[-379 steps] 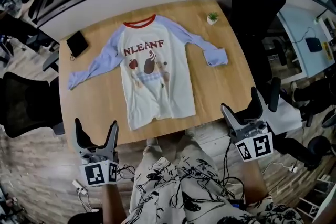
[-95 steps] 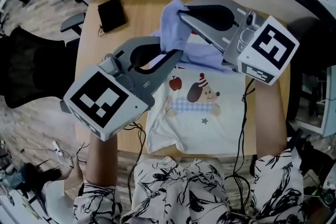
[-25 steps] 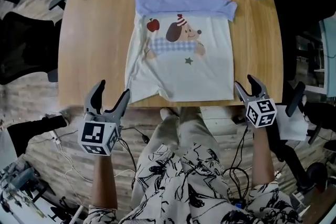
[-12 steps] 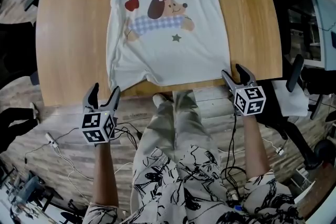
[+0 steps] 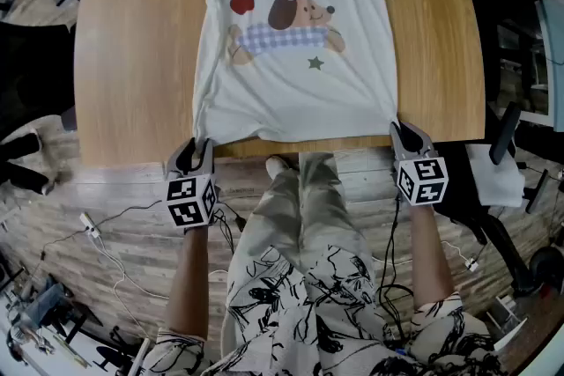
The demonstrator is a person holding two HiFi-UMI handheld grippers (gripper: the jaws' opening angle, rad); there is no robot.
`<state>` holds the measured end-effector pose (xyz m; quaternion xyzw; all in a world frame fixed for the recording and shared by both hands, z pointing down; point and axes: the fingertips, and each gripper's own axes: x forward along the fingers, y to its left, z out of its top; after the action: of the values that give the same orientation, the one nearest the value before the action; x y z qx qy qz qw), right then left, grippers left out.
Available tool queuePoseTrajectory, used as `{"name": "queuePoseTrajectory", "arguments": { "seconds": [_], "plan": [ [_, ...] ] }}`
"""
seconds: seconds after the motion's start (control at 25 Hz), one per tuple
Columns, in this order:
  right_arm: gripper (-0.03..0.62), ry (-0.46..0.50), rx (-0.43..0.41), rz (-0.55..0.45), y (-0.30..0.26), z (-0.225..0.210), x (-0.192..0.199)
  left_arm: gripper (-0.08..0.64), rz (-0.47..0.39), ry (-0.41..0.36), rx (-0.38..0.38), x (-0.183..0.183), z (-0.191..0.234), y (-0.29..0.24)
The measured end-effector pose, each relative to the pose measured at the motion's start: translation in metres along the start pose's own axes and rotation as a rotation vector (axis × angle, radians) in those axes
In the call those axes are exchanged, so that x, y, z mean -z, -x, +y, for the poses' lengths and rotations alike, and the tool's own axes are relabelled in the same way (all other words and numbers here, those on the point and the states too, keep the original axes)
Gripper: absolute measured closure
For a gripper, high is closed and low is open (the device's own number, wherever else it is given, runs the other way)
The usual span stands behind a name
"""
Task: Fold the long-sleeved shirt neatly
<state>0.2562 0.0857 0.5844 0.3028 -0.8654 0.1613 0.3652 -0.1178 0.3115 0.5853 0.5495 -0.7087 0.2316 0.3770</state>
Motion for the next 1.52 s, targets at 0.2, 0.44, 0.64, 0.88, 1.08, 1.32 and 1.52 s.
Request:
{"name": "queuePoseTrajectory", "arguments": {
  "seconds": [0.2, 0.44, 0.64, 0.88, 1.08, 1.32, 1.52],
  "plan": [
    [0.555, -0.073, -0.01, -0.022, 0.022, -0.01, -0.003, 0.531, 0.011, 0.029, 0.051, 0.006, 0.002, 0.017],
    [0.557, -0.029, -0.025, -0.012, 0.055, -0.003, -0.003, 0.531, 0.019, 0.076, 0.117, 0.011, -0.005, 0.055],
    [0.555, -0.043, -0.026, -0.013, 0.104, 0.001, 0.004, 0.531, 0.001, 0.098, 0.167, 0.009, -0.026, 0.105],
    [0.557, -0.087, -0.042, -0.117, 0.138, -0.006, -0.047, 0.531, -0.135, 0.112, 0.182, -0.051, -0.039, 0.142],
    [0.557, -0.127, -0.098, -0.252, 0.142, -0.027, -0.138, 0.531, -0.288, 0.134, 0.182, -0.149, -0.03, 0.155],
    [0.556, -0.114, -0.157, -0.357, 0.114, -0.065, -0.257, 0.531, -0.405, 0.106, 0.144, -0.269, -0.01, 0.139],
    [0.555, -0.081, -0.171, -0.385, 0.081, -0.095, -0.328, 0.531, -0.439, 0.044, 0.104, -0.342, -0.002, 0.115]
  ]
}}
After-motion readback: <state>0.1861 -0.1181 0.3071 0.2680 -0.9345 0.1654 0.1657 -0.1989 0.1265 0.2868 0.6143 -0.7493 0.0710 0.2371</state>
